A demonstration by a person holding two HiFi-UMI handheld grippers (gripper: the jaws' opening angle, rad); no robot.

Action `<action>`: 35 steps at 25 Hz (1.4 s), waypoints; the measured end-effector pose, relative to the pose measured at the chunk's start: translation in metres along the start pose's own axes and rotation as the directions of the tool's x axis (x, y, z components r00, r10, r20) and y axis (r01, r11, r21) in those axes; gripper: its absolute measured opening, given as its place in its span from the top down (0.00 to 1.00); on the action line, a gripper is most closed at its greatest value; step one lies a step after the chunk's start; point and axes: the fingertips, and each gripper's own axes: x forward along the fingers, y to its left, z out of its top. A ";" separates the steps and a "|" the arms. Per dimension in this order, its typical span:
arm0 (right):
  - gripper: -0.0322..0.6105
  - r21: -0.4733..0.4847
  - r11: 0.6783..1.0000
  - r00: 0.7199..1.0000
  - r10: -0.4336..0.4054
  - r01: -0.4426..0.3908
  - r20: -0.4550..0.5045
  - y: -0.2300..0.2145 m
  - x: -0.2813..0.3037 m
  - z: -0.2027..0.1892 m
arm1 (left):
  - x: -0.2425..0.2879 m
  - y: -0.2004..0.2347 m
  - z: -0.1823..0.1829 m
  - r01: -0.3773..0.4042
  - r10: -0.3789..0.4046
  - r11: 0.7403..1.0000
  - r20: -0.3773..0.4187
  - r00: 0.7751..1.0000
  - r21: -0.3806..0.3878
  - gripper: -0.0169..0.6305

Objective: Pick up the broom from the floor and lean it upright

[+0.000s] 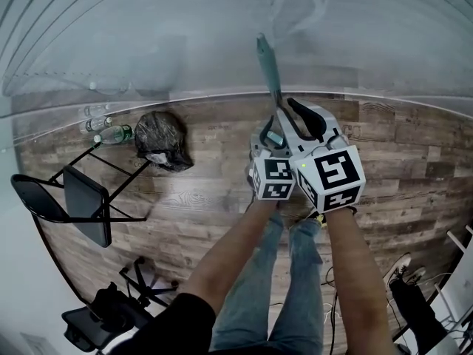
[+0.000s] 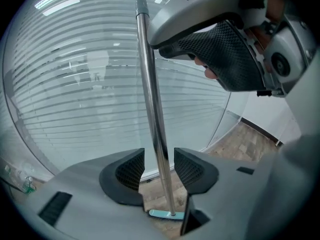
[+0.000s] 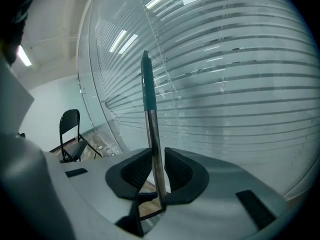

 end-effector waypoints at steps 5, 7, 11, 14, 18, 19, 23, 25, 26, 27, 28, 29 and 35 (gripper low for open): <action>0.82 0.030 0.999 1.000 -0.013 0.013 0.005 -0.007 -0.008 -0.007 | -0.002 0.008 -0.002 -0.003 0.003 1.000 -0.011 1.000 0.005 0.67; 0.82 0.032 0.999 1.000 -0.014 0.014 0.001 -0.008 -0.012 -0.010 | -0.002 0.007 -0.003 0.007 -0.007 1.000 -0.015 1.000 0.016 0.67; 0.82 0.033 0.999 1.000 -0.019 0.020 -0.006 -0.011 -0.021 -0.016 | -0.005 0.002 -0.006 0.027 -0.026 0.999 -0.024 0.999 0.042 0.64; 0.82 0.024 0.999 0.999 -0.027 0.027 -0.019 -0.014 -0.038 -0.015 | -0.018 0.002 -0.004 0.036 -0.034 0.997 -0.029 0.999 0.069 0.64; 0.82 0.004 0.999 0.998 -0.044 0.044 -0.052 -0.016 -0.082 -0.008 | -0.060 0.012 0.006 0.045 -0.042 0.994 -0.034 0.999 0.104 0.64; 0.82 -0.007 0.999 0.997 -0.051 0.051 -0.057 -0.017 -0.097 -0.003 | -0.074 0.015 0.013 0.042 -0.039 0.993 -0.029 0.999 0.108 0.64; 0.82 -0.050 0.996 0.996 -0.074 0.071 -0.049 -0.016 -0.159 0.033 | -0.130 0.025 0.062 0.037 -0.040 0.992 0.019 0.999 0.123 0.64; 0.82 -0.078 0.994 0.996 -0.081 0.078 -0.040 -0.007 -0.193 0.058 | -0.164 0.021 0.090 0.060 -0.066 0.990 0.042 0.997 0.127 0.64; 0.82 -0.091 0.992 0.996 -0.087 0.084 -0.027 -0.002 -0.211 0.073 | -0.182 0.017 0.108 0.075 -0.085 0.987 0.064 0.994 0.140 0.64; 0.82 -0.102 0.991 0.996 -0.093 0.091 -0.010 0.004 -0.229 0.088 | -0.201 0.011 0.127 0.091 -0.107 0.982 0.091 0.990 0.163 0.64; 0.82 -0.110 0.989 0.995 -0.097 0.097 0.006 0.011 -0.248 0.102 | -0.222 0.003 0.145 0.107 -0.130 0.976 0.116 0.985 0.187 0.64; 0.82 -0.120 0.988 0.995 -0.099 0.101 0.020 0.020 -0.269 0.114 | -0.244 -0.007 0.160 0.123 -0.154 0.970 0.138 0.978 0.208 0.64; 0.82 -0.157 0.970 0.975 -0.163 0.187 0.154 0.049 -0.381 0.197 | -0.357 -0.060 0.258 0.227 -0.307 0.932 0.283 0.909 0.284 0.70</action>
